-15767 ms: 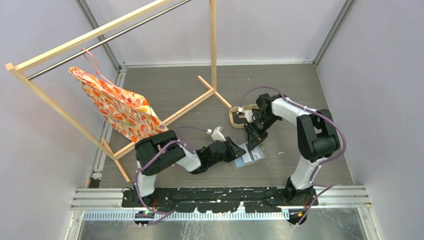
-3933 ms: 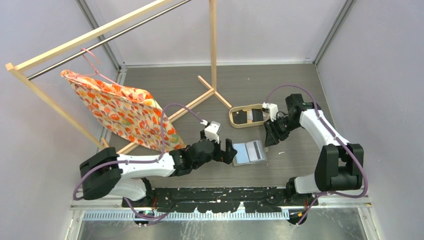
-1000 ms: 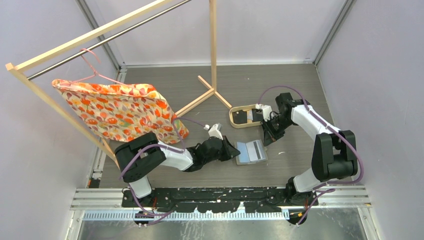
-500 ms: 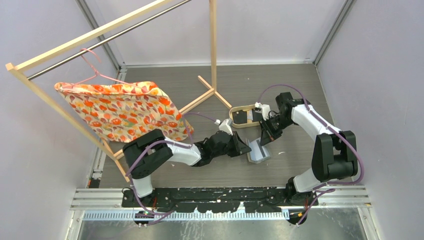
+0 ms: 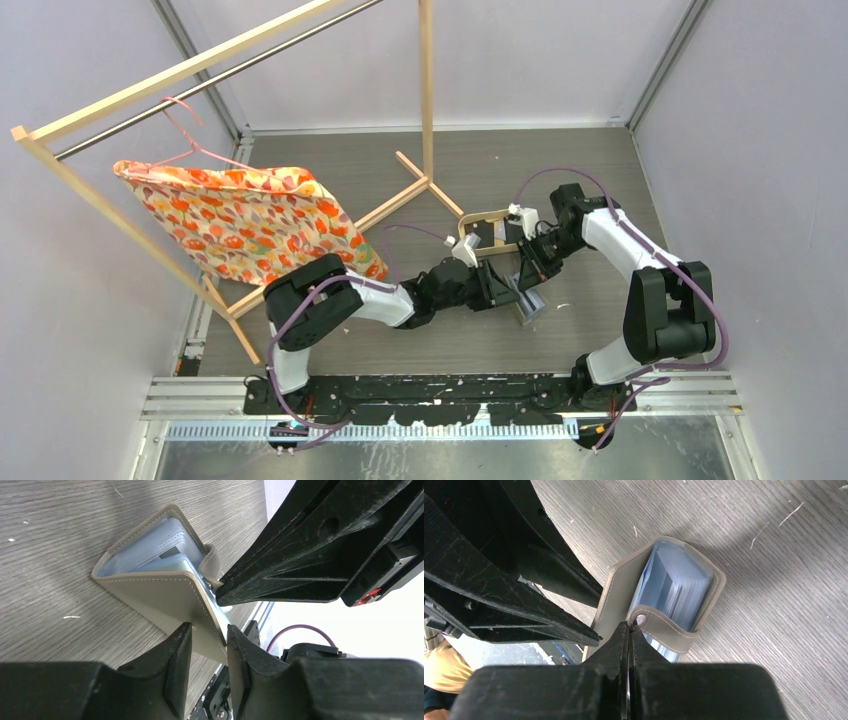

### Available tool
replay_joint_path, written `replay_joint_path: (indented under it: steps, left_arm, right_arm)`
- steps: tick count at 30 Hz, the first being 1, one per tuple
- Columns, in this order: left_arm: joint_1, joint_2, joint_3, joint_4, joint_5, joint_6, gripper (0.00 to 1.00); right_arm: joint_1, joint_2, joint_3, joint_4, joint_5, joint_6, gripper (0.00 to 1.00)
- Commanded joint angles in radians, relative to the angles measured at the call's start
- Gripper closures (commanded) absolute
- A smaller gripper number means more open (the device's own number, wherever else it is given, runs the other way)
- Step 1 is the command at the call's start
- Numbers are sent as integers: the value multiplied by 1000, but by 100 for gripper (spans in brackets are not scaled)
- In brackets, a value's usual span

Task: Put the credit cards into the card holder
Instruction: Close the card holder at the center of the board.

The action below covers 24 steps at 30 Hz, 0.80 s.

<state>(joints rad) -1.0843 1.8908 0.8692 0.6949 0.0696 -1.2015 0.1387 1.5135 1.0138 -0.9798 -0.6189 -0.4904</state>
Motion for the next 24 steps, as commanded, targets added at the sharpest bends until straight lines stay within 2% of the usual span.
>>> replay_joint_path:
  steps: [1, 8, 15, 24]
  left_arm:
    - [3, 11, 10, 71, 13, -2, 65]
    - [21, 43, 24, 107, 0, -15, 60]
    - [31, 44, 13, 112, -57, -29, 57]
    - [36, 38, 17, 122, -63, -2, 55]
  right_arm:
    - [8, -30, 40, -4, -7, 11, 99]
    - [-9, -39, 34, 28, 53, 50, 99]
    - [-13, -39, 35, 30, 58, 52, 99]
    - [-21, -34, 39, 15, 52, 38, 99]
